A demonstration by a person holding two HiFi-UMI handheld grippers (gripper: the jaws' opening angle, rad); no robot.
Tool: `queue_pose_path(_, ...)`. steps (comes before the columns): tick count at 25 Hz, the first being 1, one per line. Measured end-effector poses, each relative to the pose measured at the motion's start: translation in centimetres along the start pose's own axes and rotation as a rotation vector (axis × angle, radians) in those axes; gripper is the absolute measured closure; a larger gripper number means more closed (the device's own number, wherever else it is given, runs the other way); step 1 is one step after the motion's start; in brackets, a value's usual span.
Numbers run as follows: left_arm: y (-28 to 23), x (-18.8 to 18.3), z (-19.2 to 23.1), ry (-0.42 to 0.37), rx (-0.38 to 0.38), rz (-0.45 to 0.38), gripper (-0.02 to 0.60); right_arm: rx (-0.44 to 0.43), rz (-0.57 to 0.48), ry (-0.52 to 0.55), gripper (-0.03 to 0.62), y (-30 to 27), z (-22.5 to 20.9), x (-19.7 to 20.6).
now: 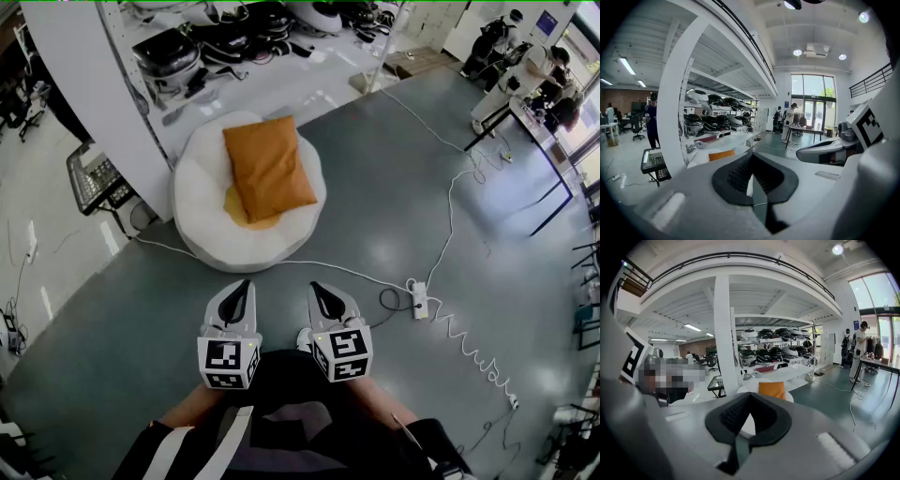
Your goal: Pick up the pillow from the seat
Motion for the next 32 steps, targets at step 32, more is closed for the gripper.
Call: queue_pose_path(32,-3.5,-0.7,-6.1,0.022,-0.06,-0.014,0.579,-0.074,-0.044,-0.037,0.592,1.5,-7.5,0.2)
Point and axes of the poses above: the fingertips, and each gripper's own axes: y backward along the fingers, z to its left, x out of its underside, the point moved 9 cm from there along y, backward along the fingers, and after that the axes turned 1 degree about y, right-handed, at the moved point
